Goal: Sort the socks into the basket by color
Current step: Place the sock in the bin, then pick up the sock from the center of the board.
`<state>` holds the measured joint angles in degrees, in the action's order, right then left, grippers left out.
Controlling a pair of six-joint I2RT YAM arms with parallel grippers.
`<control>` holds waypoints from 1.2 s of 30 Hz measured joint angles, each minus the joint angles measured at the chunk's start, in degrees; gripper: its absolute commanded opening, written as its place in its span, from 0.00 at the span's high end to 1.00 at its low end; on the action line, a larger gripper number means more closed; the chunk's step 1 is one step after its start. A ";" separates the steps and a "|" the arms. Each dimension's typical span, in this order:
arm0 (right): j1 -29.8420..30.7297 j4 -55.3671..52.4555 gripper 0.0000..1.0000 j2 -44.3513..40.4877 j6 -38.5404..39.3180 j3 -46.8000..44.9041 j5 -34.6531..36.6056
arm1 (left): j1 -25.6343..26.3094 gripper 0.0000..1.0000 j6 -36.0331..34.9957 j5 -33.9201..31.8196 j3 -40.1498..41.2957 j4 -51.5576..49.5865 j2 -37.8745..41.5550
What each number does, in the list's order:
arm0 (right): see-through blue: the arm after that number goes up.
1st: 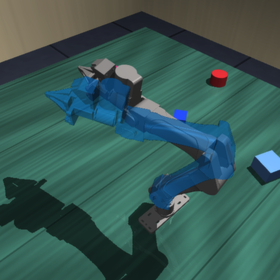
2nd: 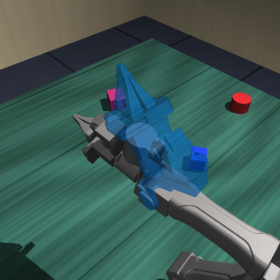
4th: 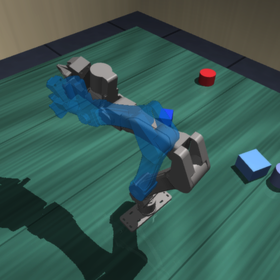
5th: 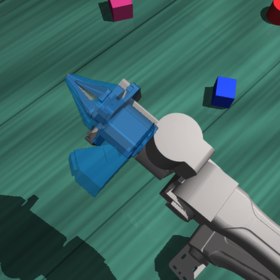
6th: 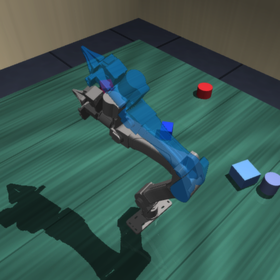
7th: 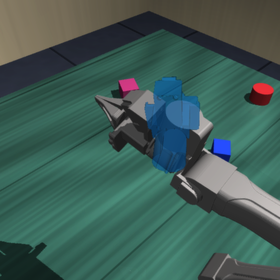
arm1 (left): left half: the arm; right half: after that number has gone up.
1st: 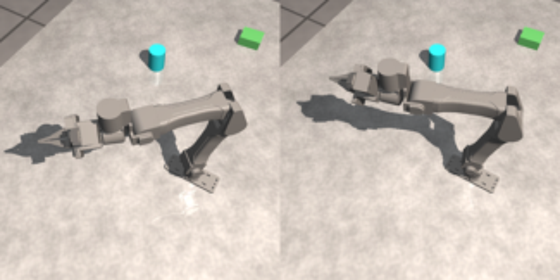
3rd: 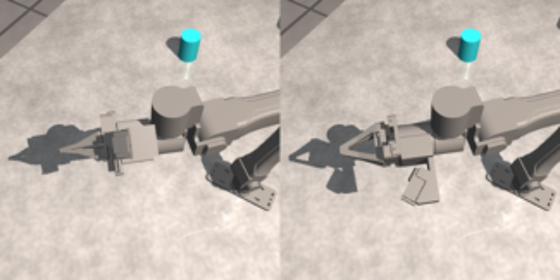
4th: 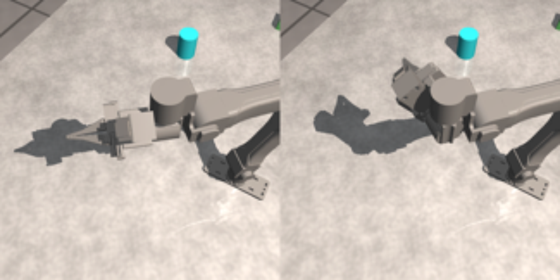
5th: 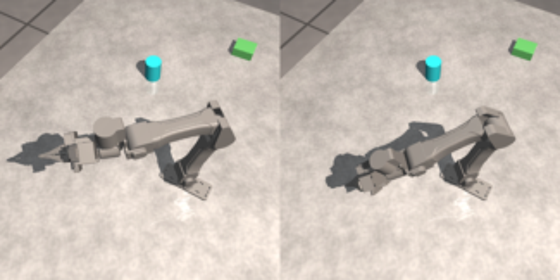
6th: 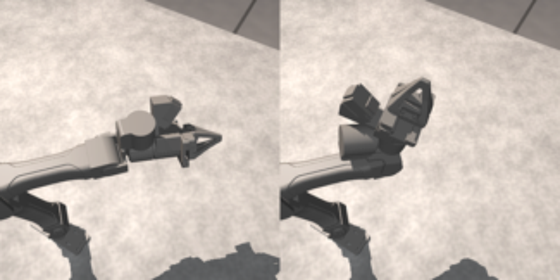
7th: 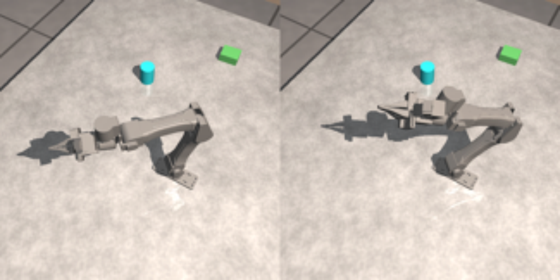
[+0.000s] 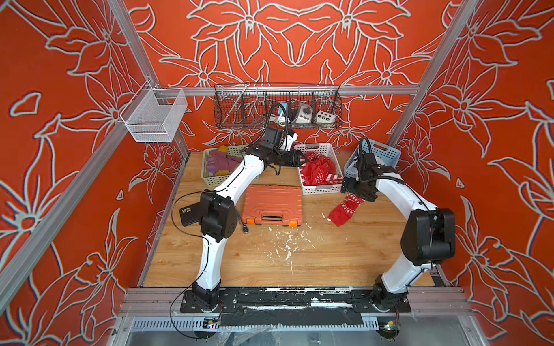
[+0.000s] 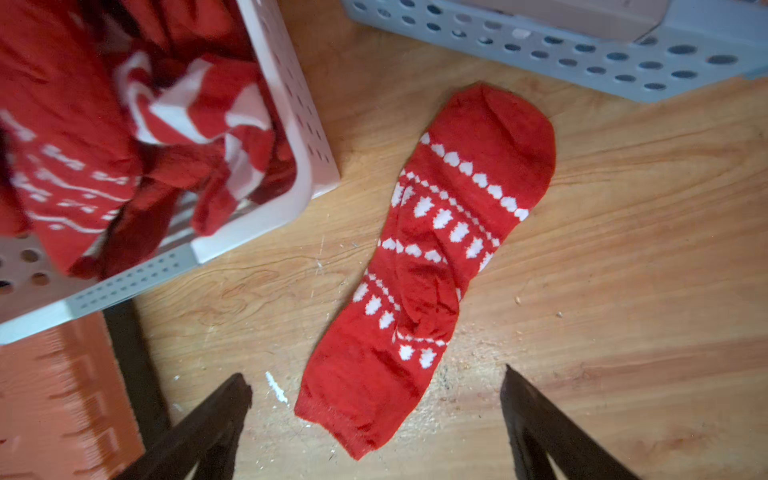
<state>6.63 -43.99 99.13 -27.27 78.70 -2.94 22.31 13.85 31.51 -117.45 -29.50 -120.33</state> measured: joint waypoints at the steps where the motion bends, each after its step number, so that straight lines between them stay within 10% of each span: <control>1: 0.00 0.13 0.03 1.22 0.13 0.28 0.50 | -0.42 0.34 -0.09 0.09 1.33 -0.20 1.25; 9: -0.24 1.33 0.10 8.74 0.92 1.07 1.90 | -2.01 0.34 -1.03 0.17 12.85 -1.40 12.04; 20: -0.31 4.37 0.45 12.11 -0.31 -1.62 1.09 | -7.02 0.35 -1.40 0.13 24.61 -1.77 24.55; 29: -0.35 6.73 1.00 11.41 -0.48 -4.35 -0.35 | -10.38 0.35 -1.40 0.15 29.81 -2.16 28.87; 36: 0.17 4.39 1.00 6.86 -0.02 -6.12 -2.08 | -11.87 0.35 -1.44 -0.17 30.29 -2.91 31.32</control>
<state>6.81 -39.59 106.00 -27.29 72.58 -5.02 10.44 12.40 31.33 -87.15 -32.40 -89.01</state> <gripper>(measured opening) 0.051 0.654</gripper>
